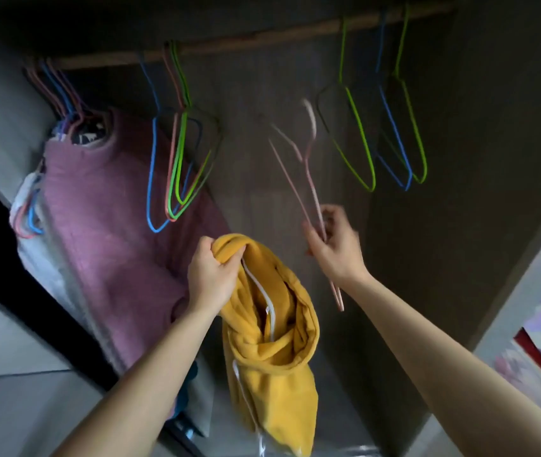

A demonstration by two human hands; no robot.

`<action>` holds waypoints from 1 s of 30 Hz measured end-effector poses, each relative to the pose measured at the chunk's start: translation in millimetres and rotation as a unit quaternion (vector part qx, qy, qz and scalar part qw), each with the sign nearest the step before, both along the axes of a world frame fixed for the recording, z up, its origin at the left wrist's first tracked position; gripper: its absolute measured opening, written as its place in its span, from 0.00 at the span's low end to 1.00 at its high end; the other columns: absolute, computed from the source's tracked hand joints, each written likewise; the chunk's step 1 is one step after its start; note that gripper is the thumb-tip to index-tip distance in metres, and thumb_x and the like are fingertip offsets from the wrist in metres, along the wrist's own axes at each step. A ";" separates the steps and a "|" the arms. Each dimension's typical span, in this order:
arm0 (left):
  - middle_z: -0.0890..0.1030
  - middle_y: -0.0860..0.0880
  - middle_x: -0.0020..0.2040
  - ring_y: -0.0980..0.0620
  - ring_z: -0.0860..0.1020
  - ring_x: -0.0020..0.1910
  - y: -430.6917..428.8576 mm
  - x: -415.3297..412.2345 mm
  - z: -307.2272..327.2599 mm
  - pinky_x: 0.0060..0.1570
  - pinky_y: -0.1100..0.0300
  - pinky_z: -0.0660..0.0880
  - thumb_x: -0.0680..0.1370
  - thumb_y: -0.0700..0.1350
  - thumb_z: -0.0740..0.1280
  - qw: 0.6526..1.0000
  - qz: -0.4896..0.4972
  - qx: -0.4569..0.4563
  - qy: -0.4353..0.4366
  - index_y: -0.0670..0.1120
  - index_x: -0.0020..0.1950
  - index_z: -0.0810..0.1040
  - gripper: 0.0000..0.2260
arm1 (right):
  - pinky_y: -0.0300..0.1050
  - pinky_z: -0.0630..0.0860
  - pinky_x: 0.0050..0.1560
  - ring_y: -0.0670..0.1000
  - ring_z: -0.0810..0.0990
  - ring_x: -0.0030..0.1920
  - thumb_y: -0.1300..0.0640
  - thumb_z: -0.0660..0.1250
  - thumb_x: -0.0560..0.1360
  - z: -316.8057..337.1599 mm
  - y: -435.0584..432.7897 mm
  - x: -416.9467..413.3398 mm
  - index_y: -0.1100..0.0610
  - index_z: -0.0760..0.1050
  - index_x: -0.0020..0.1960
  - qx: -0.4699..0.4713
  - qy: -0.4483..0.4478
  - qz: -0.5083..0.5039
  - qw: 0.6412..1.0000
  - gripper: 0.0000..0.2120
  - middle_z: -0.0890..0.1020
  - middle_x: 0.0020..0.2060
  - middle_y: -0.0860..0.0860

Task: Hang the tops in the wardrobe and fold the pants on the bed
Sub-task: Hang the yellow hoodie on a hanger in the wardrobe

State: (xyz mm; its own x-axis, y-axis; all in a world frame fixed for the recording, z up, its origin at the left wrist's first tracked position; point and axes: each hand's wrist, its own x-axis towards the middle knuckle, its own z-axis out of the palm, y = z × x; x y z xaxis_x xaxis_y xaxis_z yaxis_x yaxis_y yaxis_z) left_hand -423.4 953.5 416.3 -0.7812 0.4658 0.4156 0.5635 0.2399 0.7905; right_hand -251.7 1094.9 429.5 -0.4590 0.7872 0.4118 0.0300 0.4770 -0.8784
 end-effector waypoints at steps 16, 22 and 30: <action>0.76 0.49 0.51 0.44 0.77 0.52 -32.5 -58.1 -77.7 0.52 0.55 0.72 0.71 0.48 0.76 0.988 -0.081 -0.102 -0.083 0.50 0.52 0.69 0.18 | 0.32 0.68 0.35 0.43 0.76 0.34 0.49 0.63 0.74 -102.0 -154.1 60.2 0.45 0.77 0.41 -0.033 -0.120 -0.181 0.976 0.06 0.80 0.36 0.42; 0.79 0.43 0.56 0.41 0.78 0.55 -33.9 -58.1 -83.1 0.50 0.54 0.71 0.72 0.48 0.76 0.988 -0.049 -0.133 -0.064 0.50 0.52 0.67 0.18 | 0.48 0.70 0.33 0.47 0.73 0.27 0.38 0.60 0.80 -127.5 -184.3 85.7 0.51 0.78 0.39 -0.055 -0.219 -0.135 0.965 0.21 0.75 0.26 0.45; 0.75 0.51 0.47 0.47 0.75 0.46 -41.8 -31.5 -58.1 0.42 0.58 0.70 0.69 0.42 0.74 0.983 -0.120 -0.141 0.009 0.51 0.50 0.67 0.18 | 0.53 0.72 0.37 0.52 0.73 0.32 0.46 0.61 0.82 -124.0 -187.2 74.8 0.59 0.79 0.42 -0.081 -0.257 -0.025 0.963 0.20 0.77 0.29 0.50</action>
State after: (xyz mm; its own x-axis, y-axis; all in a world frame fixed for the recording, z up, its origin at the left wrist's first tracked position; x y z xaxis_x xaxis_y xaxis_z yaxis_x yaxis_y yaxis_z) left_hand -454.9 911.7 358.2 -0.6284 0.7345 0.2564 0.6441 0.3065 0.7008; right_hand -176.9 907.7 305.6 -0.5285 0.8488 0.0108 0.5003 0.3217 -0.8039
